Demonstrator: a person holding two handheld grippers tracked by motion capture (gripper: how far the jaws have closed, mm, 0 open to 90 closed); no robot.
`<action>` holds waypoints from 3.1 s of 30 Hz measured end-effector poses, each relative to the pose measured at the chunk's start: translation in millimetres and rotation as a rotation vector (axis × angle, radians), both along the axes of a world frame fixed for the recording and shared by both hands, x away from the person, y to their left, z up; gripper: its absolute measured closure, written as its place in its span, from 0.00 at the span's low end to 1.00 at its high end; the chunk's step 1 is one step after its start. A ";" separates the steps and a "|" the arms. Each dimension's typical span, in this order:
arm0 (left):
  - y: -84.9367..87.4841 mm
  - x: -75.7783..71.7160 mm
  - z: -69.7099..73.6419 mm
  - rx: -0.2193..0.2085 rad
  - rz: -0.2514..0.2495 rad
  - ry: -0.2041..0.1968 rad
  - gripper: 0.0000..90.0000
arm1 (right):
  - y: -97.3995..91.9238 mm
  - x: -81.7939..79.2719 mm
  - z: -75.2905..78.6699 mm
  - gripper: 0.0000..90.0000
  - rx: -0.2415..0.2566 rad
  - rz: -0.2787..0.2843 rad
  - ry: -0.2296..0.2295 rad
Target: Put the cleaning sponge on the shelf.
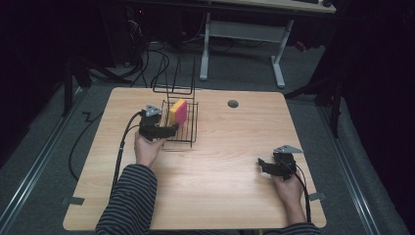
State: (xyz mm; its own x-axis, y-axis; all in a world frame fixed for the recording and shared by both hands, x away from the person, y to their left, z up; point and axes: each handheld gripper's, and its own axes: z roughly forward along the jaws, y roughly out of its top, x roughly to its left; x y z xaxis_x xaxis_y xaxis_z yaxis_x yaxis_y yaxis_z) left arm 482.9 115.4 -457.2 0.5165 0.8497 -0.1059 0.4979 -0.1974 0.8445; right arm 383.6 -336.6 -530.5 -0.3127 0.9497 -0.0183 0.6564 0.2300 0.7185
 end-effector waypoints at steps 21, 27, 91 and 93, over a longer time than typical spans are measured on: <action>27.9 -22.0 6.1 -0.054 0.024 -0.021 0.17 | 0.1 0.0 0.0 0.31 0.001 -0.001 0.000; 35.4 -29.5 6.8 -0.053 0.035 -0.025 0.17 | 0.3 -0.1 0.0 0.31 0.002 -0.001 0.000; 114.5 -95.8 -3.2 -0.126 0.213 -0.040 0.18 | 0.3 -0.1 0.0 0.31 0.001 -0.001 0.000; 115.0 -96.5 -4.6 -0.125 0.214 -0.037 0.18 | 0.4 -0.1 0.0 0.31 0.002 -0.001 0.000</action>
